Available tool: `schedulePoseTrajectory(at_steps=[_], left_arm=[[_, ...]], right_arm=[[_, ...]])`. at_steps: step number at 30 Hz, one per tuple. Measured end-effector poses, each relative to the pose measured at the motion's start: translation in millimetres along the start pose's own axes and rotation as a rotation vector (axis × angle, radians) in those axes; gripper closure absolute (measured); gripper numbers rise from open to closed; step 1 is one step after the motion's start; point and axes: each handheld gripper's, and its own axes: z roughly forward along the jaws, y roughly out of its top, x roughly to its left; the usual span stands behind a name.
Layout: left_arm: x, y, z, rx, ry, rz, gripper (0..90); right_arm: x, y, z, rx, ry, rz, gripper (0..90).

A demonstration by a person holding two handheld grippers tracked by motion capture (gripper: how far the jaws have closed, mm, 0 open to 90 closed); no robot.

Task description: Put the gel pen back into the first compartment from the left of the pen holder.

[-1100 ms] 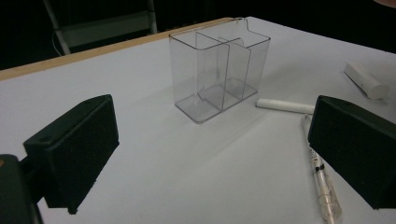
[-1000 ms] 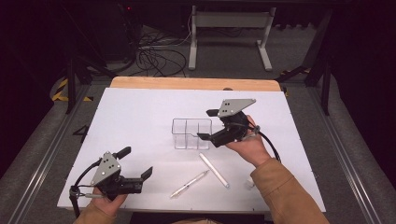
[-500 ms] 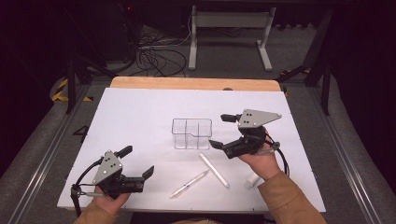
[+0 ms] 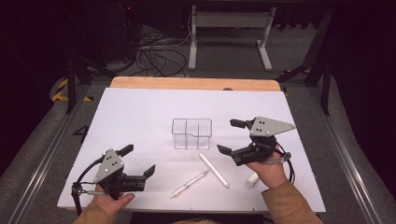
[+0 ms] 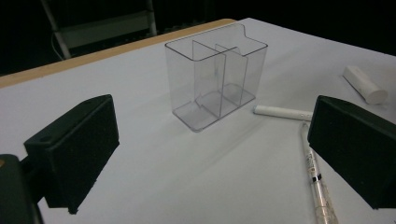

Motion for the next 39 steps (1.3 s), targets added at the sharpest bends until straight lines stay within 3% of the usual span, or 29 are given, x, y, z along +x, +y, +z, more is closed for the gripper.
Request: schedulePoseTrajectory(at_steps=[5, 9, 13, 20, 30, 34, 39], left_arm=[[-1.2, 5.0, 0.9, 0.025, -0.054, 0.011, 3.0], [-5.3, 8.4, 4.2, 0.072, -0.059, 0.038, 7.9], [-9.7, 12.3, 7.6, 0.092, -0.088, 0.058, 9.5], [-13.1, 19.7, 14.6, 0.132, -0.140, 0.039, 11.8], [-23.6, 28.2, 40.2, 0.229, -0.243, 0.022, 15.4], [-30.8, 30.8, 52.0, 0.273, -0.254, 0.021, 16.8], [-37.7, 34.4, 63.4, 0.319, -0.257, 0.046, 17.5]], right_arm=[[0.8, -5.3, -9.4, -0.024, -0.020, 0.018, 9.6], [0.8, -7.3, -15.1, -0.051, -0.021, 0.044, 9.2], [3.7, -5.9, -17.7, -0.066, -0.025, 0.040, 9.2], [3.6, -10.3, -19.6, -0.047, -0.050, 0.038, 9.2], [3.0, -18.8, -28.9, -0.043, -0.072, 0.067, 10.5], [2.6, -18.9, -29.9, -0.041, -0.072, 0.064, 10.7], [2.3, -19.0, -31.0, -0.048, -0.072, 0.069, 10.9]])
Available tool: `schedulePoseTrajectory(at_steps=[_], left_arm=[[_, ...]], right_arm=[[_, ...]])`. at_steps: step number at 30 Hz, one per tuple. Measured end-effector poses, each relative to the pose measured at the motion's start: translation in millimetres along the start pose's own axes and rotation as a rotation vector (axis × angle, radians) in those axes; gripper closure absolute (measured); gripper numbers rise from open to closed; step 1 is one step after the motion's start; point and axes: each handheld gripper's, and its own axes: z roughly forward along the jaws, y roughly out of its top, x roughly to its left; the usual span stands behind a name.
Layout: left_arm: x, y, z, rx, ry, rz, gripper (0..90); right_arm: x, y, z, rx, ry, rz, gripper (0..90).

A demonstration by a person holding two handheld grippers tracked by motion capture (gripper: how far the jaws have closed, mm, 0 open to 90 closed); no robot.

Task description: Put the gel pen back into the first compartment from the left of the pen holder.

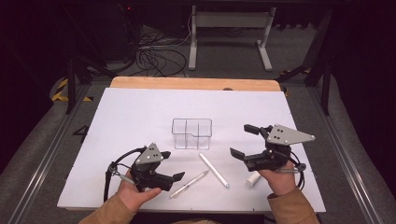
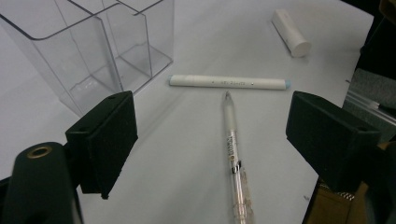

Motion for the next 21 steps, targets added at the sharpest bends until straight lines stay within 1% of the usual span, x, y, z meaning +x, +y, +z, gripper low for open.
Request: schedulePoseTrajectory(at_steps=[1, 3, 8, 10, 14, 16, 18, 20, 21], left_arm=[[-0.3, 1.5, 1.5, 0.006, 0.002, 0.005, 17.7], [-1.2, 4.1, 4.9, 0.021, -0.003, 0.004, 18.3], [-5.8, 6.7, 16.3, 0.056, -0.021, 0.013, 19.5], [-7.6, 7.4, 20.7, 0.066, -0.027, 0.014, 19.5], [-10.4, 9.7, 25.9, 0.066, -0.053, 0.006, 19.2], [-11.4, 10.3, 26.6, 0.057, -0.046, 0.009, 19.1], [-12.2, 10.5, 27.1, 0.059, -0.047, 0.001, 19.1], [-12.1, 10.5, 27.3, 0.064, -0.043, 0.005, 19.1], [-12.1, 10.4, 27.5, 0.066, -0.045, 0.001, 19.1]], right_arm=[[0.0, -0.1, 0.2, 0.001, 0.002, 0.000, 11.0], [-0.1, -0.3, 0.9, 0.006, 0.003, -0.003, 11.1], [-0.9, -1.4, 2.0, 0.023, -0.001, -0.008, 11.2], [-1.5, -1.5, 1.7, 0.016, 0.000, -0.007, 11.2], [-1.7, -1.2, 0.7, 0.023, -0.007, -0.017, 11.4], [-2.3, -1.7, 0.4, 0.019, -0.004, -0.015, 11.4], [-2.2, -2.0, 0.5, 0.022, -0.005, -0.013, 11.4], [-2.0, -2.1, 0.9, 0.024, -0.003, -0.012, 11.4], [-2.0, -2.2, 1.1, 0.024, -0.002, -0.013, 11.4]])
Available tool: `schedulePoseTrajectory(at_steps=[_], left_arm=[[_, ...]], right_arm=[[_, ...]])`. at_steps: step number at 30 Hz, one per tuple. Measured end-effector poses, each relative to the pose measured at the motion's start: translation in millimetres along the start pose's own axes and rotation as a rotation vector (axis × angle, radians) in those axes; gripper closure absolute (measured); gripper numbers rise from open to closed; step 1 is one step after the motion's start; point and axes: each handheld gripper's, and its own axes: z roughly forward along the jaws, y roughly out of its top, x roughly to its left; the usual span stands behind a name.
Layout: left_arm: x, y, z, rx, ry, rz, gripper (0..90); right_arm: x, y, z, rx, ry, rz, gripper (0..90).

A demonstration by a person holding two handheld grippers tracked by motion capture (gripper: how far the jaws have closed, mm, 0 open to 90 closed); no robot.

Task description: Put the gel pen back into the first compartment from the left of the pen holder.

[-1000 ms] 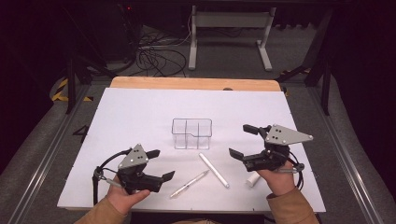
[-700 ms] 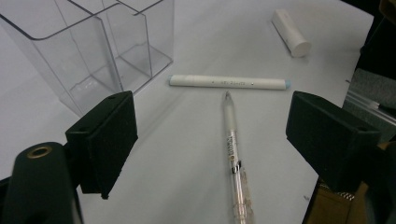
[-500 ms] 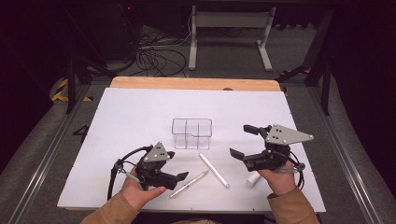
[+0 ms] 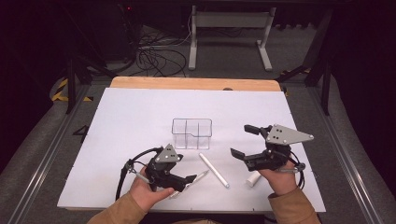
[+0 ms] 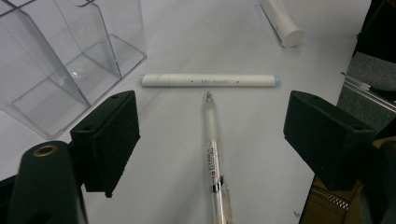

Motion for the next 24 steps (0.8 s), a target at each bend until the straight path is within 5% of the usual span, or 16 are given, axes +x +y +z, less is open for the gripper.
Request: schedulePoseTrajectory(at_steps=[7, 11, 24], left_arm=[[3.4, 0.2, 0.0, 0.026, -0.040, -0.071, 24.7], [1.0, 0.6, 3.8, 0.057, -0.003, -0.047, 27.5], [-4.9, 0.8, 26.7, 0.150, -0.002, -0.037, 33.3]], right_arm=[[1.2, 0.0, 1.2, 0.003, -0.001, -0.002, 11.5], [2.0, 0.0, 1.9, 0.006, 0.003, -0.005, 11.5], [2.3, -0.6, 3.3, 0.015, 0.009, -0.007, 11.6]])
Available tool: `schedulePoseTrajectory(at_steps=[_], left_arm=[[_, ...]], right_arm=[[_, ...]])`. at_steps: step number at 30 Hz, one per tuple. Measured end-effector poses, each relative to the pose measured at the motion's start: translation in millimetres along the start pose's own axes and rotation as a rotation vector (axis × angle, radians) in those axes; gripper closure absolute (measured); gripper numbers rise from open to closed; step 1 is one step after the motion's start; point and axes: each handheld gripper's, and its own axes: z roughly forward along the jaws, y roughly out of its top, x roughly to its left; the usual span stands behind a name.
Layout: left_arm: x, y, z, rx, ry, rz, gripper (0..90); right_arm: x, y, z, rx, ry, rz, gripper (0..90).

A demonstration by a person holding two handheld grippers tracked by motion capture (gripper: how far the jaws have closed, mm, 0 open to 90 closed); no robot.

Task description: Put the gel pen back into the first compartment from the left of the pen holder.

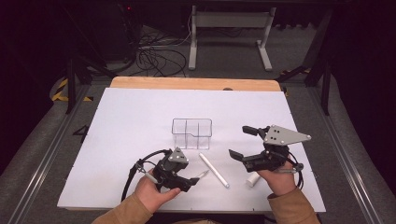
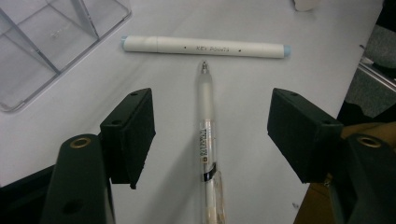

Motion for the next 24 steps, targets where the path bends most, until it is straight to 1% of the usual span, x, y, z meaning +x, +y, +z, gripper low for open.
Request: schedulePoseTrajectory(at_steps=[3, 7, 11, 13, 15, 21, 22, 24], left_arm=[[-1.5, 0.3, 4.6, 0.019, 0.024, 0.013, 35.4], [-2.5, 0.4, 11.1, 0.042, 0.037, 0.010, 38.4], [-3.4, 0.9, 15.9, 0.065, 0.053, 0.017, 41.9], [-3.9, 1.3, 18.0, 0.074, 0.051, 0.020, 43.7], [-4.5, 1.7, 20.2, 0.087, 0.052, 0.031, 46.3], [-6.7, 3.5, 25.7, 0.120, 0.052, 0.032, 53.1], [-7.6, 3.7, 26.3, 0.129, 0.054, 0.026, 54.4], [-7.7, 4.4, 28.6, 0.132, 0.055, 0.036, 56.5]], right_arm=[[-0.1, -0.4, 0.6, 0.004, 0.001, 0.000, 11.6], [-0.5, -0.9, 1.5, 0.010, -0.001, 0.002, 11.6], [-0.6, -1.3, 2.0, 0.011, 0.001, 0.002, 11.6], [-0.4, -1.3, 2.3, 0.013, 0.000, 0.002, 11.6], [-0.4, -1.5, 2.9, 0.018, -0.001, 0.004, 11.6], [-0.3, -1.9, 3.8, 0.023, 0.000, 0.005, 11.6], [-0.3, -1.9, 3.8, 0.023, 0.001, 0.006, 11.6], [-0.2, -2.0, 4.0, 0.023, 0.001, 0.005, 11.6]])
